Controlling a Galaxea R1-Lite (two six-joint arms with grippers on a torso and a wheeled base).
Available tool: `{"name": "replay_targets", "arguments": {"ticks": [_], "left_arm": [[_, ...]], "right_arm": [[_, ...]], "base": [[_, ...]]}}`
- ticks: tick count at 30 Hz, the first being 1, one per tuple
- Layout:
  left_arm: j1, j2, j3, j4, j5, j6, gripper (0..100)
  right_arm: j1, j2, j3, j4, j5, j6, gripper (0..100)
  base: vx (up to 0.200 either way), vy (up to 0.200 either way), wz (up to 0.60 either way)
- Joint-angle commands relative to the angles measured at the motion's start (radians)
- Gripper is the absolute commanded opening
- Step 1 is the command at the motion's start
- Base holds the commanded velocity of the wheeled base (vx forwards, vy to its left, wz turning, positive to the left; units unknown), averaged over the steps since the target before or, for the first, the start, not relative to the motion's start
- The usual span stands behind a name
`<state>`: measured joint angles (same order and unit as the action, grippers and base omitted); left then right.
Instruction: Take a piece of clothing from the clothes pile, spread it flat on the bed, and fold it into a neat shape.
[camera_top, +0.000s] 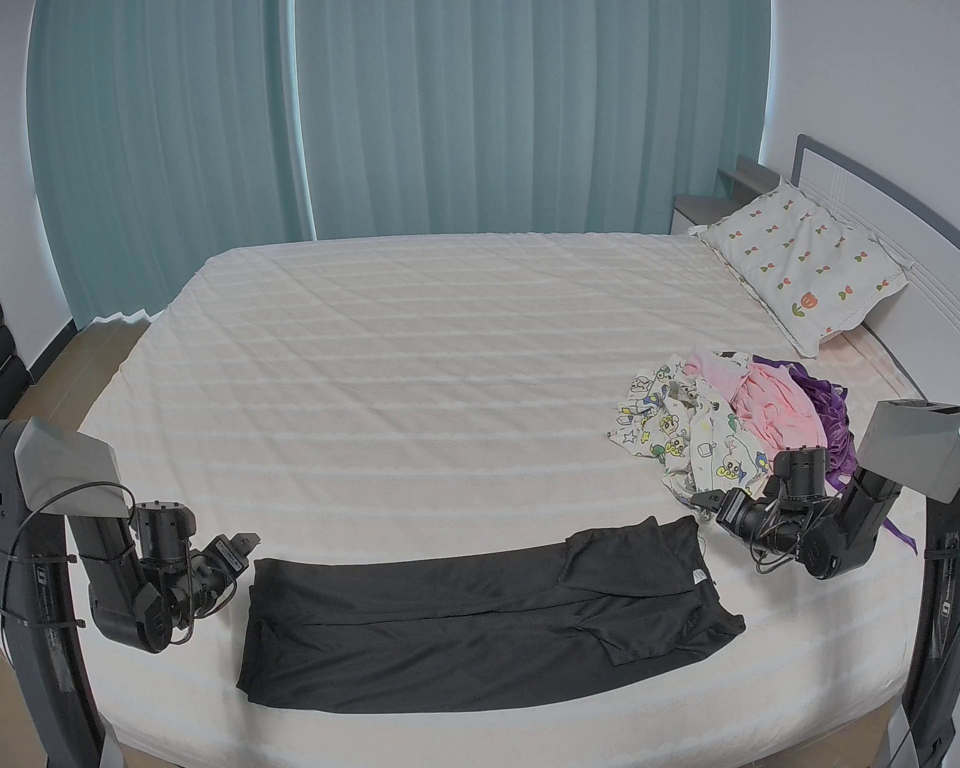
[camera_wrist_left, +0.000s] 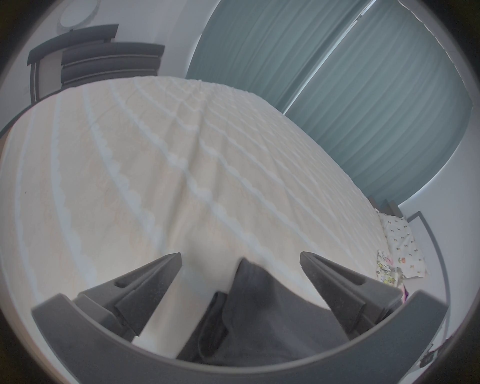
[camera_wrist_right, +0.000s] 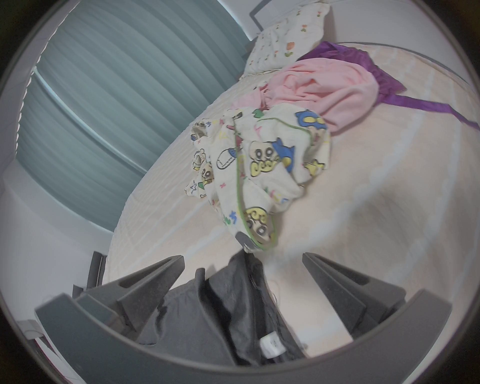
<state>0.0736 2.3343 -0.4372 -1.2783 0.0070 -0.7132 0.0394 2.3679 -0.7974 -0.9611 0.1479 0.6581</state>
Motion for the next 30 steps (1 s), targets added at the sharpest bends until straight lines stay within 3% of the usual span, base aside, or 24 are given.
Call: {"name": "replay_targets", "arguments": {"ticks": [1,7,13,19,28,30], "left_arm": [[-0.003,-0.133,0.153,-0.015,-0.076,-0.045,100],[-0.005,-0.128,0.258,-0.102,-0.094,-0.114,100],[-0.023,-0.130,0.344,-0.122,-0.150,-0.114,100],[-0.061,-0.118,0.379,-0.122,-0.150,-0.109,100],[-0.098,-0.055,0.361,-0.130,-0.122,-0.103,100],[-0.117,-0.021,0.351,-0.174,-0.090,-0.104,100]], "right_arm": [[0.004,-0.144,0.162,-0.016,-0.004,0.087,100],[0.002,-0.179,0.302,-0.047,-0.005,0.181,100],[0.004,-0.141,0.412,-0.176,0.004,0.218,100],[0.024,-0.098,0.483,-0.321,0.002,0.216,100],[0.059,-0.098,0.509,-0.370,-0.002,0.233,100],[0.073,-0.101,0.506,-0.383,-0.005,0.278,100]], "base": [[0.000,0.000,0.00],[0.000,0.000,0.00],[-0.200,0.000,0.00],[-0.200,0.000,0.00],[0.000,0.000,0.00],[0.000,0.000,0.00]]}}
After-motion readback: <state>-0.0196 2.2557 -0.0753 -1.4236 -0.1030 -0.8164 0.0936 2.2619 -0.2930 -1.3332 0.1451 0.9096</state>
